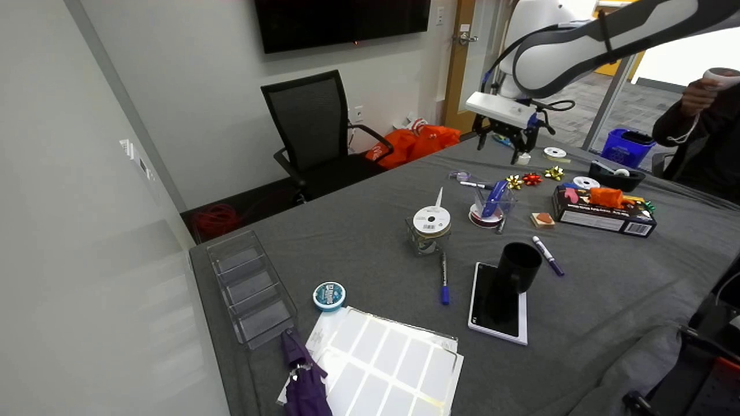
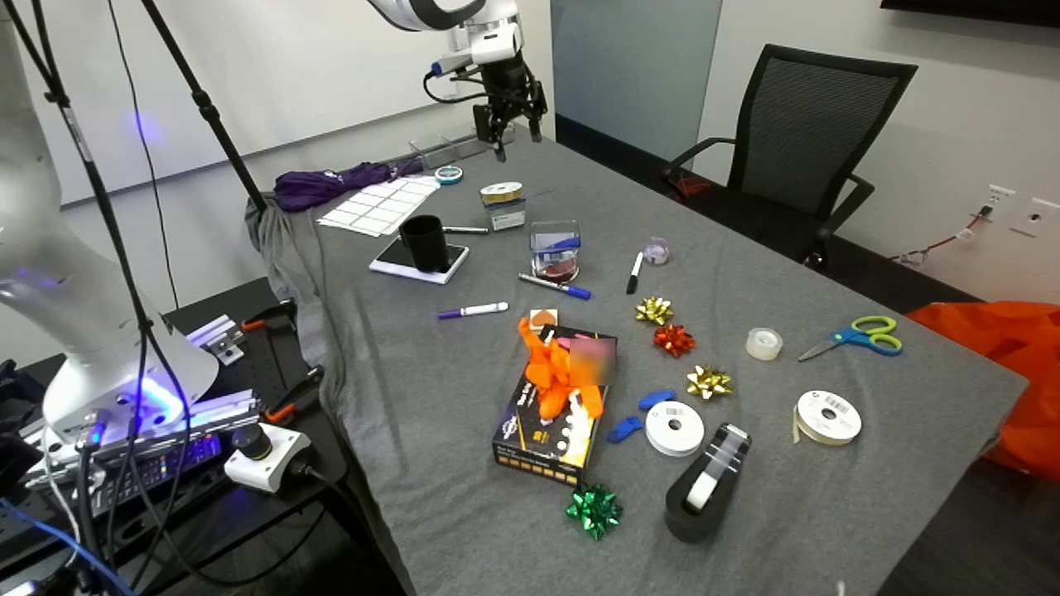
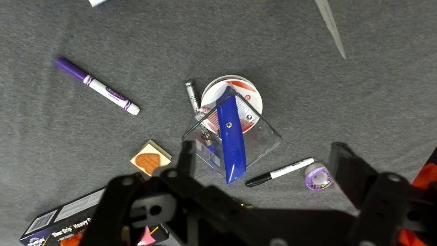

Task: Take the blue marker out of the clear container on the right.

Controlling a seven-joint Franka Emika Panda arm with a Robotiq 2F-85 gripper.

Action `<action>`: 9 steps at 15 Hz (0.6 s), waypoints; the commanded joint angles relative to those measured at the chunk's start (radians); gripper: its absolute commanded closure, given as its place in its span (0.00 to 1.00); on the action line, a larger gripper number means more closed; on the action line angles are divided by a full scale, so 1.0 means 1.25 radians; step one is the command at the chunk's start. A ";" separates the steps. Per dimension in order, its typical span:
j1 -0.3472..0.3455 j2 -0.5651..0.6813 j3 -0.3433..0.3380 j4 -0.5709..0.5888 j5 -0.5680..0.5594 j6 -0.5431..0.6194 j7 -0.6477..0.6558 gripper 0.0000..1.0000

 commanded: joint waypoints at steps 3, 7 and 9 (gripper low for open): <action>-0.005 0.040 -0.018 0.027 0.010 0.004 -0.022 0.00; -0.009 0.104 -0.047 0.075 0.004 0.004 -0.001 0.00; -0.008 0.138 -0.061 0.103 0.002 0.004 0.005 0.26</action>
